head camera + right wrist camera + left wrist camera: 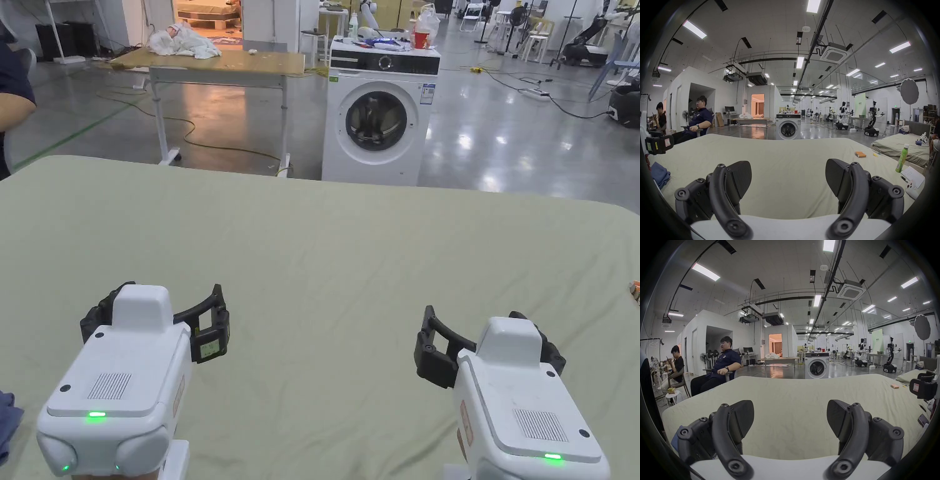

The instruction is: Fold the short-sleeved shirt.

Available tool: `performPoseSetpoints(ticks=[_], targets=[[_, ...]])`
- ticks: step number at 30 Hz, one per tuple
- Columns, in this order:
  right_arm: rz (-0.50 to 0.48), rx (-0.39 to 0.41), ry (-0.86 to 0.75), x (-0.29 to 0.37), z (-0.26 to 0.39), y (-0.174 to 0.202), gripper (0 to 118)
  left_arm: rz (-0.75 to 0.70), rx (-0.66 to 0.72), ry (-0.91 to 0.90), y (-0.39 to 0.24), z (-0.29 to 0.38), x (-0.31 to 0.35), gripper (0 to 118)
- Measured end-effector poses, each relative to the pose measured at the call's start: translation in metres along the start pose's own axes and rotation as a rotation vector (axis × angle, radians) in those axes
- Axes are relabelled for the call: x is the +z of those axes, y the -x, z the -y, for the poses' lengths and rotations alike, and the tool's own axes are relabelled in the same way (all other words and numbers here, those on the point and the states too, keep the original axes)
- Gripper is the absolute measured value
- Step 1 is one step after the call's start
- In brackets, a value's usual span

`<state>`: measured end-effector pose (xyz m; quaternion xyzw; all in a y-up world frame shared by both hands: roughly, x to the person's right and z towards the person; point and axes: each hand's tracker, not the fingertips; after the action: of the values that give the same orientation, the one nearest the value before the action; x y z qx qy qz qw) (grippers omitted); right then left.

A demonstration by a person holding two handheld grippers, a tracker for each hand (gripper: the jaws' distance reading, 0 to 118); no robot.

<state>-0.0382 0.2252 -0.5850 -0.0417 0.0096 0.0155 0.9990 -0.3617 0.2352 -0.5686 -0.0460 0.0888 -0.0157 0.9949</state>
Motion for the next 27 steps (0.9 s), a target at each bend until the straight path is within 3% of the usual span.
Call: performPoseSetpoints(ticks=[3, 6, 8, 16, 23, 27], targets=[[-0.015, -0.078, 0.01, -0.003, 0.0, -0.007, 97, 0.008, -0.002, 0.001, 0.0, 0.0, 0.0, 97], [0.105, -0.06, 0.076, -0.011, -0.003, -0.004, 97, 0.002, -0.003, 0.007, 0.0, 0.001, -0.002, 98], [0.133, -0.05, 0.064, -0.014, -0.002, -0.004, 96, -0.004, -0.006, 0.007, 0.0, 0.001, -0.002, 100], [0.015, -0.118, 0.102, -0.016, -0.007, -0.013, 97, -0.001, 0.057, 0.021, 0.007, 0.002, -0.006, 100], [0.038, -0.146, 0.136, -0.018, -0.012, -0.008, 102, -0.018, 0.061, -0.004, 0.009, 0.003, -0.008, 100], [0.105, -0.162, 0.216, -0.024, -0.018, -0.002, 104, -0.009, 0.035, -0.012, 0.008, 0.002, -0.006, 100]])
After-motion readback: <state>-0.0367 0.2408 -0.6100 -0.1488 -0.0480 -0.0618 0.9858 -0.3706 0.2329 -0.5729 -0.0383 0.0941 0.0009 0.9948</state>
